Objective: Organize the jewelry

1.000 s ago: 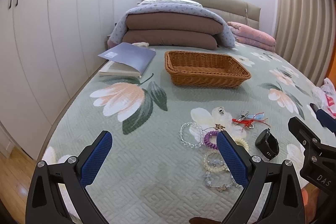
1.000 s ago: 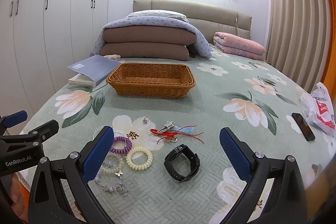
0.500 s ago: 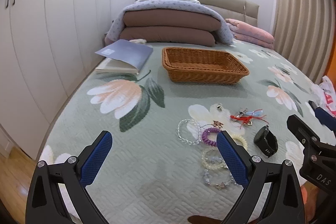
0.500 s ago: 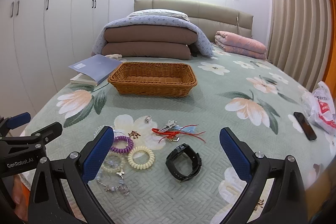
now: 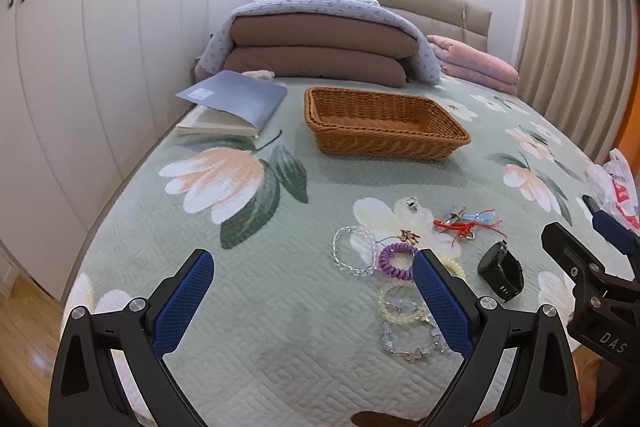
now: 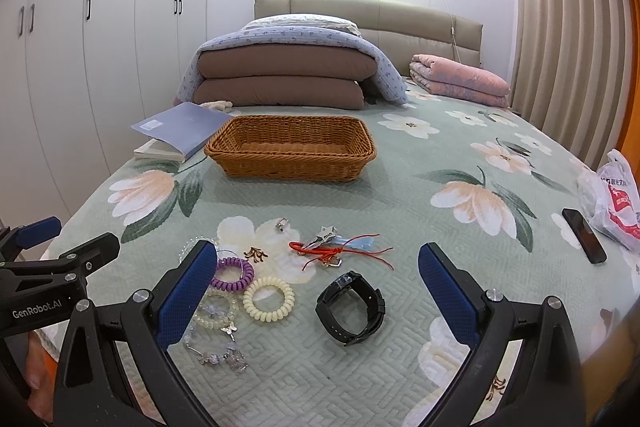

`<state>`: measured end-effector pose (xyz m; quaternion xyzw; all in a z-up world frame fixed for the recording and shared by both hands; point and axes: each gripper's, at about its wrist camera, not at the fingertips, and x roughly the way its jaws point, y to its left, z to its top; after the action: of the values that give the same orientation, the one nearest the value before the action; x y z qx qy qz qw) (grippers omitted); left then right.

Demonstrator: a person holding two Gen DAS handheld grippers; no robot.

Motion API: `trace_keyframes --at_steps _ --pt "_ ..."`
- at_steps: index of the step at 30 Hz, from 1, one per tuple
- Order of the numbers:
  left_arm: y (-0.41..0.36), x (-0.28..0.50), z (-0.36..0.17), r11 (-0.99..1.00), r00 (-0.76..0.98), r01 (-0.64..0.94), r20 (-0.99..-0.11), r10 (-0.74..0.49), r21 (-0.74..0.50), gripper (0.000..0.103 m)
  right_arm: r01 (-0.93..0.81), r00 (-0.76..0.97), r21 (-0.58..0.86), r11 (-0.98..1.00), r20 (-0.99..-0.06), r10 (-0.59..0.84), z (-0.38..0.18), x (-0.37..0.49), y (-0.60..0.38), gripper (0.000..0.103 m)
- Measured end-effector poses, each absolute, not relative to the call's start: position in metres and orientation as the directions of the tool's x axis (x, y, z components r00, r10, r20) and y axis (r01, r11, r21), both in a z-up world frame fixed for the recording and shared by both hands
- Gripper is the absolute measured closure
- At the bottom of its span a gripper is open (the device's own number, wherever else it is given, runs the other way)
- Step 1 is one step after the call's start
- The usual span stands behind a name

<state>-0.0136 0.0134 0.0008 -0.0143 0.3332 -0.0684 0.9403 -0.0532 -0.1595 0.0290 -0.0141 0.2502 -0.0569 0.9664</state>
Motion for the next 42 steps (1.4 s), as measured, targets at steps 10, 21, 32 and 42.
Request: trace_keyframes --at_steps 10,21,32,42 --pt "0.012 -0.012 0.0 0.991 0.768 0.121 -0.626 -0.135 -0.065 0.003 0.101 0.866 -0.051 0.994 -0.487 -0.113 0.028 -0.052 -0.161 0.001" --pt "0.01 -0.009 -0.004 0.991 0.763 0.12 -0.633 -0.13 -0.06 0.004 0.104 0.858 -0.046 0.994 -0.501 -0.113 0.022 -0.049 -0.165 0.001" --pt "0.04 0.014 -0.028 0.992 0.719 0.103 -0.684 -0.124 -0.072 0.003 0.222 0.812 0.064 0.973 -0.564 -0.148 -0.004 -0.042 -0.237 0.002" --pt "0.041 0.061 -0.072 0.959 0.573 0.196 -0.769 -0.283 -0.207 0.04 0.215 0.769 -0.019 0.976 -0.613 -0.182 -0.04 -0.035 -0.26 0.04"
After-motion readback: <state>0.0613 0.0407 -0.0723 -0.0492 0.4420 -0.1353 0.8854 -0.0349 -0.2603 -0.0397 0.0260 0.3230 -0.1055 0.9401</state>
